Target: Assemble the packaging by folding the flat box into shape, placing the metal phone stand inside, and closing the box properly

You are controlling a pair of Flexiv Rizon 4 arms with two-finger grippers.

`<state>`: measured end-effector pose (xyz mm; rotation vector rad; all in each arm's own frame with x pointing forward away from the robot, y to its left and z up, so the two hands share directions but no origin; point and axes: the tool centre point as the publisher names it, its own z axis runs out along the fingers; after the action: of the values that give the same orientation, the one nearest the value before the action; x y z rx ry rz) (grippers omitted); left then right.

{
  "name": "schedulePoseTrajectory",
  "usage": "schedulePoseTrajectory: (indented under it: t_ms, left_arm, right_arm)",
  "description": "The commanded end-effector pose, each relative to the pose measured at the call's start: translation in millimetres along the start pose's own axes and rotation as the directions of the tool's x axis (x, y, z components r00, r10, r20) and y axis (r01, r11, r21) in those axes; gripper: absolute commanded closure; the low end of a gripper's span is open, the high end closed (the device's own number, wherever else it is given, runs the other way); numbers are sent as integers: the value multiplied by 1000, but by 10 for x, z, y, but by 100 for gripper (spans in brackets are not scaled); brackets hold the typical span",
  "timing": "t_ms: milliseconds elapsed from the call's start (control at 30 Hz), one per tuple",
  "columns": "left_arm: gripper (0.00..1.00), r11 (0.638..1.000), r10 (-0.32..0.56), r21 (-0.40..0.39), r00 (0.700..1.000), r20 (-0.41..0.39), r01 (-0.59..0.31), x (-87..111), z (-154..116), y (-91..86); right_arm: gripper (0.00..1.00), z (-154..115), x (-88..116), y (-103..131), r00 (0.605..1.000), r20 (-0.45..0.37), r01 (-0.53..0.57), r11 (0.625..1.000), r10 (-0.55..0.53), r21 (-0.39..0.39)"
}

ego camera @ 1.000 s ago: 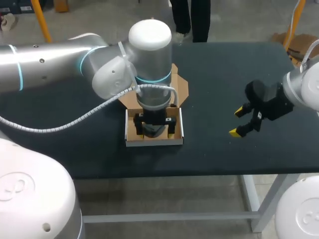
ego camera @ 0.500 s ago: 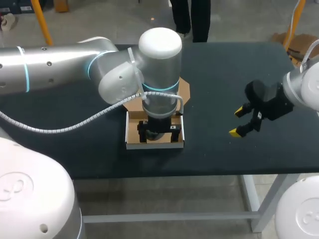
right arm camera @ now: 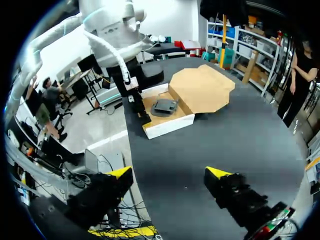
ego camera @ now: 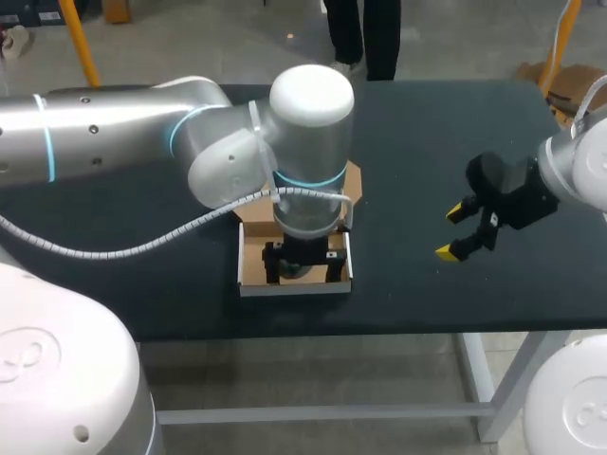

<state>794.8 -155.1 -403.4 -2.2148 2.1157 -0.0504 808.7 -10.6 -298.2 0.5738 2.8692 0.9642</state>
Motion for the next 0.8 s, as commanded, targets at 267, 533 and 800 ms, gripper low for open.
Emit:
schedulePoseTrajectory:
  t_ms: [267, 533, 800]
  left_arm:
    - [0, 1000, -4, 6, 1000, -7, 4, -2, -21, 177]
    - [0, 1000, -13, 14, 1000, 1, 13, 17, -37, 243]
    - [0, 994, -32, 101, 999, -39, 36, 6, -296, 135]
  right_arm:
    - [0, -18, -1, -9, 1000, -4, 2, 1000, -2, -5]
    - [0, -18, -1, -9, 1000, -4, 2, 1000, -2, -5]
    - [0, -18, -1, -9, 1000, -4, 2, 1000, -2, -5]
